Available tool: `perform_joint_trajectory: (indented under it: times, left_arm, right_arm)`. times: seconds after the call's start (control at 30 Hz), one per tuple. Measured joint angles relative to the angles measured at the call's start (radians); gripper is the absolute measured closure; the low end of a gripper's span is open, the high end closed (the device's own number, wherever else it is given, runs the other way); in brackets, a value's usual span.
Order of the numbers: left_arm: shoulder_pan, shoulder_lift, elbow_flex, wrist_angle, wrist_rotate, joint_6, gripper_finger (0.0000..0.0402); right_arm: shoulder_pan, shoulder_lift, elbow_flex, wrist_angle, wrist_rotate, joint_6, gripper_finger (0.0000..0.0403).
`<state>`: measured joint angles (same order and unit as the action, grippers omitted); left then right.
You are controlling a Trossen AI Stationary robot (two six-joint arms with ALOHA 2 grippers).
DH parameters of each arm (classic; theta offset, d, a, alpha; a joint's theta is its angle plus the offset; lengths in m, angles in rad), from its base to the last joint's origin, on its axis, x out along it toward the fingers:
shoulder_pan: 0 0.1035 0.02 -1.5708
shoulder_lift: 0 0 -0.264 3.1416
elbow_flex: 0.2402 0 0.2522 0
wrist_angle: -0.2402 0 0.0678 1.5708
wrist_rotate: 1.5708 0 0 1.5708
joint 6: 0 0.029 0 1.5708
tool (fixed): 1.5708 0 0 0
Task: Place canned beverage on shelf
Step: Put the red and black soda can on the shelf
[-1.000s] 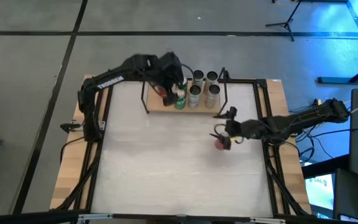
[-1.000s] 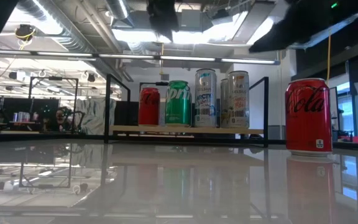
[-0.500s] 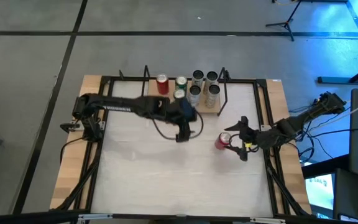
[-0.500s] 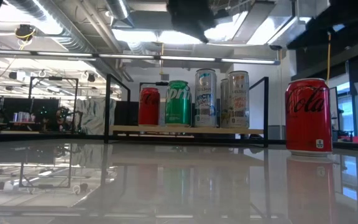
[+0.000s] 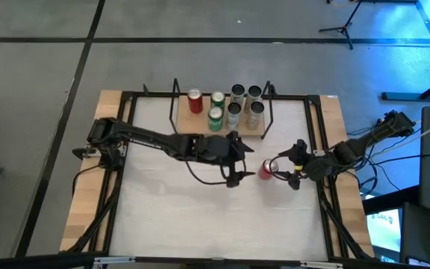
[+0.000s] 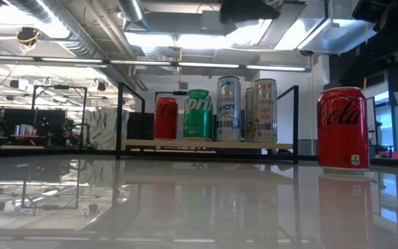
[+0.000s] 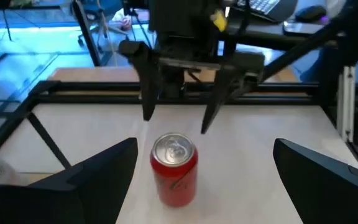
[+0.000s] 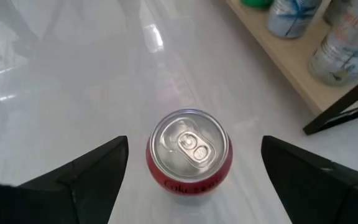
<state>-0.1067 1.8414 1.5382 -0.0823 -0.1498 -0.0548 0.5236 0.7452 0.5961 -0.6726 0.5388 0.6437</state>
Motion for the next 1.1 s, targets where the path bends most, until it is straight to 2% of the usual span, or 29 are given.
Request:
perform_joint_trajectory:
  times: [0.43, 0.63, 0.87, 1.1]
  left_arm:
    - [0.052, 0.217, 0.002, 0.258, 0.014, -0.025, 0.0036]
    - [0.074, 0.271, 0.002, 0.371, 0.028, -0.024, 0.0036]
    - [0.094, 0.335, 0.003, 0.511, 0.109, -0.048, 0.0036]
    - [0.101, 0.39, 0.004, 0.61, 0.108, -0.048, 0.0036]
  right_arm:
    - [0.0, -0.038, 0.0, -0.038, -0.061, 0.017, 0.004]
    - [0.0, -0.043, 0.0, -0.074, -0.06, 0.032, 0.004]
    - [0.0, -0.043, 0.0, -0.073, -0.059, 0.033, 0.004]
    - [0.0, -0.043, -0.001, -0.073, -0.046, 0.033, 0.004]
